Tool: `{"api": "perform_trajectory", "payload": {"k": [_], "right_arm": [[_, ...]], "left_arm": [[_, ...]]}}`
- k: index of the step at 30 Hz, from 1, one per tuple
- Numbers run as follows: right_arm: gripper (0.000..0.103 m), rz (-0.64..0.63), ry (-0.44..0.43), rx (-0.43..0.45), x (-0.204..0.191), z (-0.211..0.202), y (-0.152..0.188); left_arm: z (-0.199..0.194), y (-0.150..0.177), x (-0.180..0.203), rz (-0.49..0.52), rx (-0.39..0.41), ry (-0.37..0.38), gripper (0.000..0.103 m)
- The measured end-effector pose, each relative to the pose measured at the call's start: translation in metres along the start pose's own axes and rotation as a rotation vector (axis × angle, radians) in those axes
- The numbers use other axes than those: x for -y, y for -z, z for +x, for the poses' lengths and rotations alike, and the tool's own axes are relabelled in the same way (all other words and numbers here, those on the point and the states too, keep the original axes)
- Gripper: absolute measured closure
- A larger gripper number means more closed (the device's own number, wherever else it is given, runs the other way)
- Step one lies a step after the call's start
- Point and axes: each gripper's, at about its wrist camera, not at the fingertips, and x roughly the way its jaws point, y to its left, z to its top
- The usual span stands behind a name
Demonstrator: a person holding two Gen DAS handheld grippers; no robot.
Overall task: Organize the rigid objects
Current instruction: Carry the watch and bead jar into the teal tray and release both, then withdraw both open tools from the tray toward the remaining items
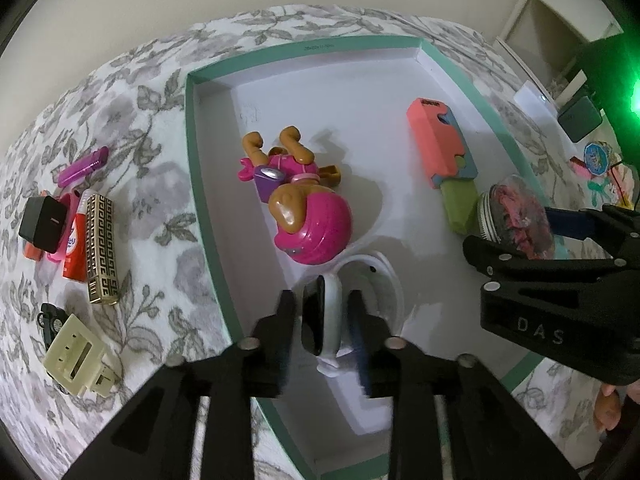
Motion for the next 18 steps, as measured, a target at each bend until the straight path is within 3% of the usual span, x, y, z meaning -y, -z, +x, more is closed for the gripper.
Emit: {"api": "perform_trajectory", "payload": {"k": [4, 14, 16, 18], "right_arm": [[0.021, -0.007, -0.001, 0.016, 0.000, -0.010, -0.004], [0.021, 0.023, 0.013, 0.156, 0.005, -0.066, -0.015], [0.021, 0.031, 0.016, 0.190, 0.007, -0.076, -0.016], [0.021, 0.039, 0.016, 0.218, 0.007, -0.085, -0.017]], "left_arm": [[-0.010, -0.004, 0.001, 0.006, 0.010, 0.023, 0.059], [-0.060, -0.020, -0.026, -0.060, 0.124, 0.042, 0.056], [-0.069, -0.023, -0.039, -0.096, 0.149, 0.036, 0.047], [-0.076, -0.025, -0.050, -0.124, 0.171, 0.024, 0.045]]}}
